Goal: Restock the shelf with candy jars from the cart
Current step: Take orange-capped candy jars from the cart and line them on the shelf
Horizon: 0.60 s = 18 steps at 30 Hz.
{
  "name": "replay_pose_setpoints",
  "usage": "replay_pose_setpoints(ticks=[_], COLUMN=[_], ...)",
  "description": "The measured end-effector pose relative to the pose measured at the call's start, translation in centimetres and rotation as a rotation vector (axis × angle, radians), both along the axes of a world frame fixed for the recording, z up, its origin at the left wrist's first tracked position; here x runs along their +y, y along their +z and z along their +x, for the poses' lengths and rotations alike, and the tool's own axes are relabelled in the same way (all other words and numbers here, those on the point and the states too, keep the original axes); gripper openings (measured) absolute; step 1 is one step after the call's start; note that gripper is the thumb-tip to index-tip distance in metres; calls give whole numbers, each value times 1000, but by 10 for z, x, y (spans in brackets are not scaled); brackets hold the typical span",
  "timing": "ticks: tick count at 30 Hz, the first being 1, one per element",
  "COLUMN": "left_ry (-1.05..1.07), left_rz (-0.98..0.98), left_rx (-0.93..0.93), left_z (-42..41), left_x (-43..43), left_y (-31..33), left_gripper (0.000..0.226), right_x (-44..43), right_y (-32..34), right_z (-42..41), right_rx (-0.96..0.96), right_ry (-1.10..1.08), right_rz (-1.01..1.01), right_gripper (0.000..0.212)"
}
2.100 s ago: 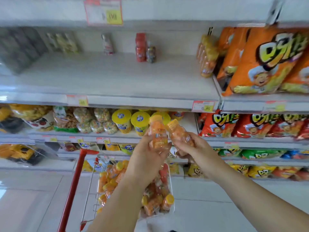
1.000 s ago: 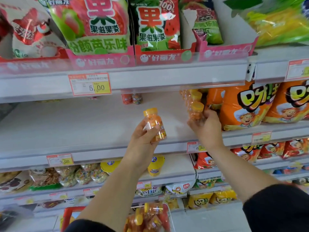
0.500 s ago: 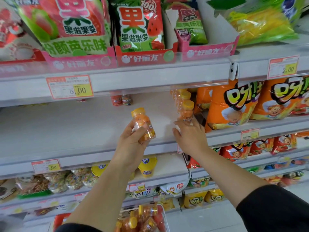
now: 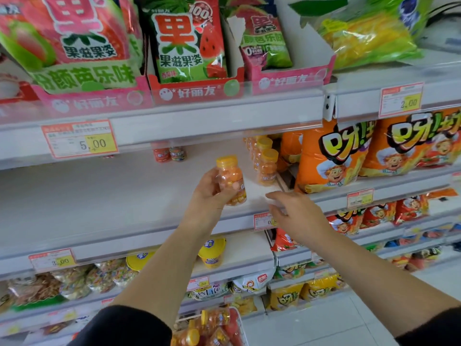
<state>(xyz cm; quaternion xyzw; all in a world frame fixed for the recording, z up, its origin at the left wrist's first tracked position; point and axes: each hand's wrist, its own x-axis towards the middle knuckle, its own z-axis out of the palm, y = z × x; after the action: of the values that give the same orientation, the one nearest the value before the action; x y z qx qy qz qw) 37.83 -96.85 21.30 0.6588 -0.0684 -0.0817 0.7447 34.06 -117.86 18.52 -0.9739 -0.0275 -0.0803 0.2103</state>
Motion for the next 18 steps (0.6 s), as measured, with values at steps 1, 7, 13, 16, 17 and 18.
replay_pose_setpoints(ticks=[1,7,13,16,17,18], left_ry=[-21,-94,-73,-76,-83,-88], left_rz=[87,469,565,590,602,620], left_rx=[-42,-248,-279,-279,-287,-293], left_z=[6,24,39,42,42,41], left_x=[-9,-55,-66,-67,-68,-69], left_y=[0,-7,-16,-18,-18,-19], left_gripper=[59,56,57,59,60,61], right_x=[-8,-27,-28,-27,-27,-26], right_y=[0,0,3,5,5,5], right_z=[-7,-11,-7,-4,-3,-2], right_rx=[50,148,153,153,153,152], right_ry=[10,137,116,114,116,119], right_rz=[19,33,198,246,254,261], right_gripper=[35,39,39,38,38,38])
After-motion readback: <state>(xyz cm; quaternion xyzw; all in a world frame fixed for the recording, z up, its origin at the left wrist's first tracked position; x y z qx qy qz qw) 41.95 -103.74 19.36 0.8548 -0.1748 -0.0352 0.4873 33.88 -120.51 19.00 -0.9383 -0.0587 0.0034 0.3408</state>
